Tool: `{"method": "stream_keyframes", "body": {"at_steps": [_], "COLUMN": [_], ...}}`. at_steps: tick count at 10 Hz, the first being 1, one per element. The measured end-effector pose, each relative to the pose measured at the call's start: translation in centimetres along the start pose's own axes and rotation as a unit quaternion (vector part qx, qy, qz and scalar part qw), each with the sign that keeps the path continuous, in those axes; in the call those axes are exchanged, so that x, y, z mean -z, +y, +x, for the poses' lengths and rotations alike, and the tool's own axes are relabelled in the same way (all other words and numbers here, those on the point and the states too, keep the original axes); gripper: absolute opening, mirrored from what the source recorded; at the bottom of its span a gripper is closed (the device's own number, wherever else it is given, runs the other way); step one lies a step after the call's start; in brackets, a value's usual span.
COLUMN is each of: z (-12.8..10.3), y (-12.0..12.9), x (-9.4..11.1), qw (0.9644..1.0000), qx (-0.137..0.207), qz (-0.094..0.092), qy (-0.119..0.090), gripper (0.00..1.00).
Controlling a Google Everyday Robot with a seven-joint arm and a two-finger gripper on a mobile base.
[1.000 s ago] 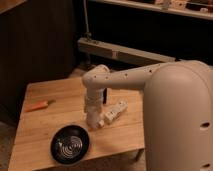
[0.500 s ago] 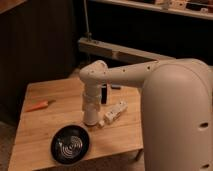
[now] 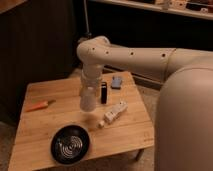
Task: Place the ceramic cup over the eraser
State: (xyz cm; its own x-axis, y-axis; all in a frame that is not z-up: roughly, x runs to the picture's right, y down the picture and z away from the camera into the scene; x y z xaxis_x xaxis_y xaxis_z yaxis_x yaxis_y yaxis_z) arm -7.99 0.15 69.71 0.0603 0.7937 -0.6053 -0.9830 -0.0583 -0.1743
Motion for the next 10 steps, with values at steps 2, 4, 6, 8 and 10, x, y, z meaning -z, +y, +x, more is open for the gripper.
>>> {"method": "stream_keyframes", "body": {"at_steps": [2, 4, 6, 8, 10], "z": [-1.5, -3.3, -5.1, -6.5, -6.7], "y": [0.4, 0.7, -1.2, -4.4, -6.5], "x": [3.1, 4.0, 3.7, 4.2, 4.9], "qw": [0.9997, 0.999, 0.9977, 0.9952, 0.9925], "qx": [0.008, 0.002, -0.017, -0.048, -0.073], "qz": [0.007, 0.026, 0.046, 0.06, 0.066], "qy": [-0.022, -0.037, -0.046, -0.061, -0.073], "gripper": [0.11, 0.11, 0.11, 0.11, 0.11]}}
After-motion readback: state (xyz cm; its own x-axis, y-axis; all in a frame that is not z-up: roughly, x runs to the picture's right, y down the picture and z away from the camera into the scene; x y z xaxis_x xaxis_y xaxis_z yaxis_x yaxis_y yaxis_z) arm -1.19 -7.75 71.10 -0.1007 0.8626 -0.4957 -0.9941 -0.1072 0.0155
